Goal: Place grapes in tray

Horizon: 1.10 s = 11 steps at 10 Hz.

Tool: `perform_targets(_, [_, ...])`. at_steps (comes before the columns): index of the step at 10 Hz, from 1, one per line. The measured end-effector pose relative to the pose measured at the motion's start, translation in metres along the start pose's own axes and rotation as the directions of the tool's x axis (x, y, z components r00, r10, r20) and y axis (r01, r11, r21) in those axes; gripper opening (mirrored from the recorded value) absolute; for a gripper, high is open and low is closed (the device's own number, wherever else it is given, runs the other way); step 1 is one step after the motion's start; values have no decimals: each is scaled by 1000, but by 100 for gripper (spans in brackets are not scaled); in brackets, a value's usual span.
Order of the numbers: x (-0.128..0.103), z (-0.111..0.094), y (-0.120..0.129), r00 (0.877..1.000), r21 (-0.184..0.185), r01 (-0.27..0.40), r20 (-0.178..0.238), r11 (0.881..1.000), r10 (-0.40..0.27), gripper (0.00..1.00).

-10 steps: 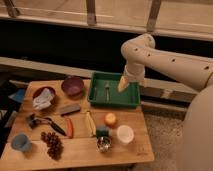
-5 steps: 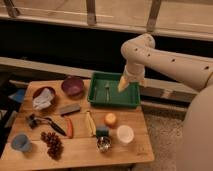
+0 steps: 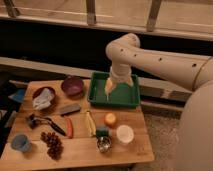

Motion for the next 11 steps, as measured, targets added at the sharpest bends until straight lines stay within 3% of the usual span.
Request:
perform_targets(3, [-14, 3, 88, 986, -32, 167, 6, 985, -167, 80])
perform_targets(6, [4, 6, 161, 952, -89, 306, 11, 948, -306, 80])
perform_targets(11, [4, 6, 162, 951, -89, 310, 13, 947, -310, 80])
